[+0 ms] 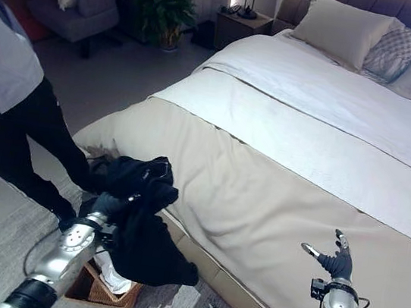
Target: Pick up clothes into the bucket
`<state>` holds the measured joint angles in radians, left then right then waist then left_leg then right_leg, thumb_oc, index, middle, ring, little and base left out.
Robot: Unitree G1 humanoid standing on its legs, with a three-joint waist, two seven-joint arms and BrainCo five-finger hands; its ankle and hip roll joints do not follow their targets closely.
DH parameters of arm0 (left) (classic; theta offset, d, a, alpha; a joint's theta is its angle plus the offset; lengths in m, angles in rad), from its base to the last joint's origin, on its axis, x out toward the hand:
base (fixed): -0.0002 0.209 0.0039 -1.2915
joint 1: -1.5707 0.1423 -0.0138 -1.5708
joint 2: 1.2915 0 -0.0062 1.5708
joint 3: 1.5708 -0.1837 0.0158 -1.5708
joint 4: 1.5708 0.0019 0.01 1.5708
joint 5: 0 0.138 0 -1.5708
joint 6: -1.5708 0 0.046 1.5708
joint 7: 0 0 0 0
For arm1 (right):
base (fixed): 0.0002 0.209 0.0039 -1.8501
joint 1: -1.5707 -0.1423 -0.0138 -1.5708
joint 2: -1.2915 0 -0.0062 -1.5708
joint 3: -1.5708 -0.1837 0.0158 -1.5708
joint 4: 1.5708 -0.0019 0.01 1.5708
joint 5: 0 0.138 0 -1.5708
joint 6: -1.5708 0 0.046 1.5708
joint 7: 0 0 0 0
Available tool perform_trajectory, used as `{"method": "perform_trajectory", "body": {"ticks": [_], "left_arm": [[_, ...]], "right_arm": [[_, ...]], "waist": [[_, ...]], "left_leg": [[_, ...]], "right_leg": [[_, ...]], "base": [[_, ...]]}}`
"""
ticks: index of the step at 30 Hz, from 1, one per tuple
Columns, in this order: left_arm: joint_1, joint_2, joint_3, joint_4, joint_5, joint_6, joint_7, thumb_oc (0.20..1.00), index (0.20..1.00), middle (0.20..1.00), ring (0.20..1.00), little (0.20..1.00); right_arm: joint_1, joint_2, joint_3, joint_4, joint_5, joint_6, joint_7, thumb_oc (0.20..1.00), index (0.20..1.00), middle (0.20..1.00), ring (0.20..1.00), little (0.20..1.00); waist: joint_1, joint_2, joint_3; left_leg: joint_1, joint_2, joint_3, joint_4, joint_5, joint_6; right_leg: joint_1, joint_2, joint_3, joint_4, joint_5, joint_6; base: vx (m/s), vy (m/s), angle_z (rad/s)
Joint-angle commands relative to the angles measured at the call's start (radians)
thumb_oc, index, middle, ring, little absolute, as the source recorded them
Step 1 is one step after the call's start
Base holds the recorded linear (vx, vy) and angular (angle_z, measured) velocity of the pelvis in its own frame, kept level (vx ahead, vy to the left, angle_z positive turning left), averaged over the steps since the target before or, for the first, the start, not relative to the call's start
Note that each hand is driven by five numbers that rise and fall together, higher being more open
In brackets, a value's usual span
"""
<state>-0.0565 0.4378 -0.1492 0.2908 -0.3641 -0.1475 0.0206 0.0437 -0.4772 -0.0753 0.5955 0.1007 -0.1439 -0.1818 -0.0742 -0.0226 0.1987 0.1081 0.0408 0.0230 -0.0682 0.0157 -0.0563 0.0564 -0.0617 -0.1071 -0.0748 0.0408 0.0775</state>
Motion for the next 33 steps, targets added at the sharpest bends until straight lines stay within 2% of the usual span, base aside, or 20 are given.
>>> {"method": "perform_trajectory", "body": {"ticks": [1,5,7,13,16,21,26,30,31,33], "left_arm": [[-0.049,0.051,0.081,-0.066,0.008,-0.128,0.010,0.200,0.200,0.200,0.200,0.200],[-0.050,0.094,0.153,-0.035,-0.014,-0.144,0.040,0.200,0.200,0.200,0.200,0.200],[-0.054,0.135,0.197,-0.037,-0.029,-0.153,0.057,0.200,0.200,0.200,0.200,0.200],[-0.061,0.220,0.277,-0.045,-0.050,-0.174,0.092,0.200,0.200,0.200,0.200,0.200],[-0.061,0.270,0.340,-0.067,-0.113,-0.199,0.101,0.200,0.200,0.200,0.200,0.200],[-0.039,0.346,0.403,-0.157,-0.142,-0.227,0.108,0.200,0.200,0.200,0.200,0.200],[-0.060,0.384,0.426,-0.192,-0.163,-0.248,0.124,0.200,0.200,0.200,0.200,0.200],[-0.045,0.480,0.524,-0.194,-0.192,-0.284,0.149,0.200,0.200,0.200,0.200,0.200],[-0.044,0.482,0.526,-0.193,-0.193,-0.284,0.148,0.200,0.200,0.200,0.200,0.200],[-0.040,0.549,0.575,-0.189,-0.204,-0.300,0.153,0.200,0.200,0.200,0.200,0.200]], "right_arm": [[-0.053,-0.051,0.037,0.046,-0.050,-0.036,0.033,1.000,1.000,1.000,1.000,1.000],[-0.068,-0.092,0.069,0.100,-0.072,-0.031,0.064,1.000,1.000,1.000,1.000,1.000],[-0.082,-0.108,0.092,0.123,-0.075,-0.026,0.084,1.000,1.000,1.000,1.000,1.000],[-0.084,-0.111,0.138,0.149,-0.096,-0.024,0.112,1.000,1.000,1.000,1.000,1.000],[-0.071,-0.097,0.169,0.158,-0.107,-0.021,0.138,1.000,1.000,1.000,1.000,1.000],[-0.069,-0.096,0.181,0.183,-0.113,-0.022,0.141,1.000,1.000,1.000,1.000,1.000],[-0.080,-0.091,0.191,0.203,-0.101,-0.026,0.137,1.000,1.000,1.000,1.000,1.000],[-0.073,-0.072,0.199,0.190,-0.087,-0.033,0.146,1.000,1.000,1.000,1.000,1.000],[-0.074,-0.071,0.200,0.191,-0.087,-0.033,0.146,1.000,1.000,1.000,1.000,1.000],[-0.070,-0.063,0.201,0.208,-0.085,-0.035,0.147,1.000,1.000,1.000,1.000,1.000]], "waist": [[0.012,-0.051,-0.026],[0.022,-0.052,0.004],[0.031,-0.054,0.039],[0.040,-0.060,0.086],[0.050,-0.063,0.111],[0.063,-0.063,0.138],[0.069,-0.064,0.160],[0.081,-0.056,0.176],[0.080,-0.057,0.176],[0.085,-0.048,0.173]], "left_leg": [[-0.127,-0.052,-0.064,0.181,-0.082,0.015],[-0.152,-0.059,-0.072,0.197,-0.080,0.014],[-0.184,-0.063,-0.080,0.219,-0.078,0.015],[-0.237,-0.066,-0.088,0.251,-0.076,0.016],[-0.256,-0.061,-0.086,0.254,-0.073,0.015],[-0.279,-0.062,-0.087,0.253,-0.066,0.012],[-0.300,-0.064,-0.088,0.260,-0.064,0.011],[-0.309,-0.061,-0.085,0.256,-0.060,0.010],[-0.309,-0.061,-0.085,0.256,-0.060,0.010],[-0.306,-0.061,-0.081,0.254,-0.062,0.010]], "right_leg": [[-0.054,-0.097,-0.068,0.137,-0.040,0.069],[-0.071,-0.102,-0.077,0.149,-0.038,0.069],[-0.099,-0.105,-0.079,0.168,-0.037,0.067],[-0.146,-0.108,-0.081,0.188,-0.030,0.066],[-0.161,-0.108,-0.079,0.181,-0.020,0.070],[-0.179,-0.112,-0.078,0.174,-0.014,0.074],[-0.194,-0.116,-0.079,0.173,-0.009,0.075],[-0.208,-0.118,-0.077,0.167,0.000,0.080],[-0.208,-0.118,-0.077,0.166,0.001,0.080],[-0.207,-0.119,-0.076,0.161,0.001,0.084]], "base": [[-0.01,0.014,0.12],[-0.04,0.022,0.14],[-0.09,0.025,0.06],[-0.04,0.017,0.01],[0.00,0.000,0.00],[0.00,0.000,0.00],[0.00,0.004,-0.01],[0.00,0.000,0.00],[0.03,0.000,-0.01],[0.03,-0.001,-0.01]]}}
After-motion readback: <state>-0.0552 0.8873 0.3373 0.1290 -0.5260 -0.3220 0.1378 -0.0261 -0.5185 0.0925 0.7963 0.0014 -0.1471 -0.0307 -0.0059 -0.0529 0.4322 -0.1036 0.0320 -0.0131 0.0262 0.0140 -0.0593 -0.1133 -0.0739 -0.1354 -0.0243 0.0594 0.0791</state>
